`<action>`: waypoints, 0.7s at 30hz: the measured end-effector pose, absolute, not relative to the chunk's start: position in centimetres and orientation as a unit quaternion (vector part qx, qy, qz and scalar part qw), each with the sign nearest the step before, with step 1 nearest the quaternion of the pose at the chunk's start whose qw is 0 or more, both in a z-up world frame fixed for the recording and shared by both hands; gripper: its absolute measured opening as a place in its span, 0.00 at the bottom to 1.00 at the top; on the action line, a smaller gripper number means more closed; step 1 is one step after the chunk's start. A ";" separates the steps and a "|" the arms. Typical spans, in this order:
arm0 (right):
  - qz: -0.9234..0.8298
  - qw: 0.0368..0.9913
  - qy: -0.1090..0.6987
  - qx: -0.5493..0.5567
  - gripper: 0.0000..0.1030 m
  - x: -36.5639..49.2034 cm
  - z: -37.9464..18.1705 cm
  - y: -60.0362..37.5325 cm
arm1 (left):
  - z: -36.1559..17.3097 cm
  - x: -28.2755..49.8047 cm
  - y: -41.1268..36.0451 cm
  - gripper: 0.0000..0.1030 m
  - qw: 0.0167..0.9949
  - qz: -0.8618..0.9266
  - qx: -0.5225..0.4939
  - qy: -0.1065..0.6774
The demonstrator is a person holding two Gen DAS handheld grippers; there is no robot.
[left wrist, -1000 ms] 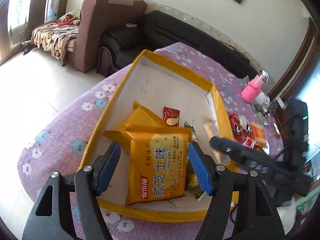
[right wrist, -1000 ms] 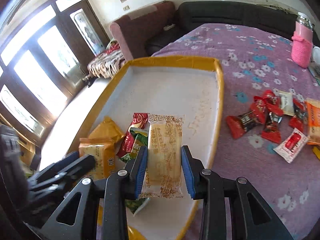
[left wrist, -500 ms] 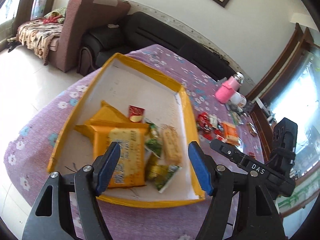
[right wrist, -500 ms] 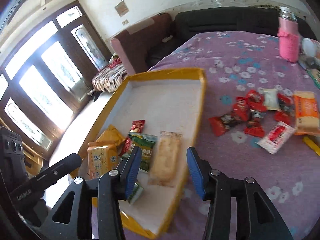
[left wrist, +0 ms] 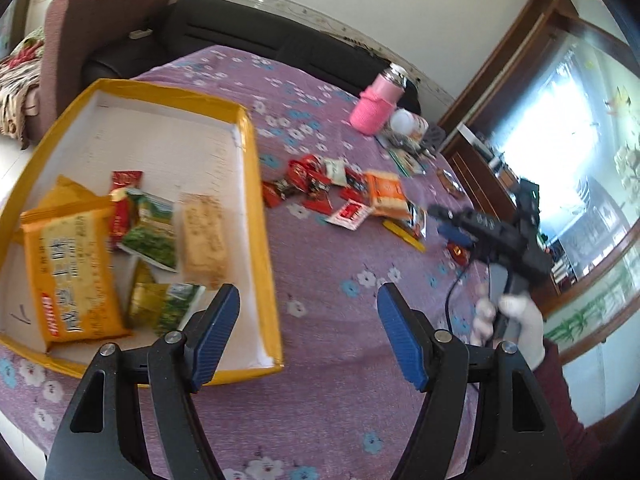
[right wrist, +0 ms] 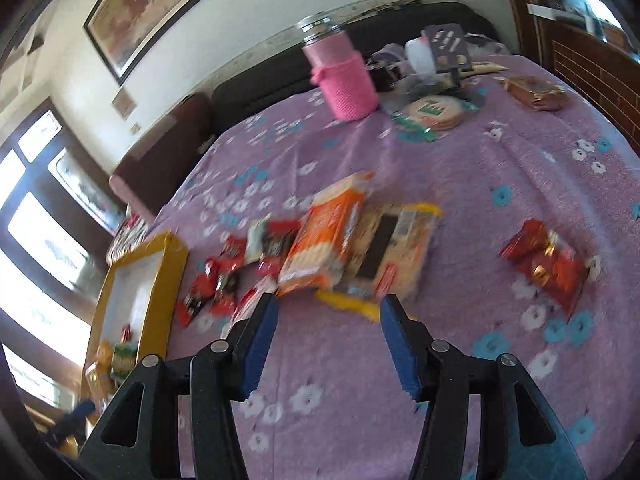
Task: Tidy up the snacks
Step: 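Move right gripper to orange cracker pack while left gripper withdraws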
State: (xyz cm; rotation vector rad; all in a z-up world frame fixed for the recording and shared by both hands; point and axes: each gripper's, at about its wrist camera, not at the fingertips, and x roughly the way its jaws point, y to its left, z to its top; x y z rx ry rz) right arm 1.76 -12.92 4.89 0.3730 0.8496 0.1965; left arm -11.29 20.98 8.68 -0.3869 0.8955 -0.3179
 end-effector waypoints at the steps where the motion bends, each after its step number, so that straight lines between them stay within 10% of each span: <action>1: 0.092 0.889 0.409 0.182 0.56 2.7 5.0 -13.0 | 8.6 -11.2 20.5 0.69 0.870 -0.155 -0.181 0.432; 14: 0.010 0.874 0.483 0.039 0.68 12.2 2.6 -4.0 | 7.8 -10.3 19.6 0.69 0.868 -0.157 -0.155 0.445; 21: 0.007 0.882 0.471 0.004 0.25 10.6 3.2 -4.0 | 7.4 -10.2 19.3 0.69 0.870 -0.158 -0.145 0.443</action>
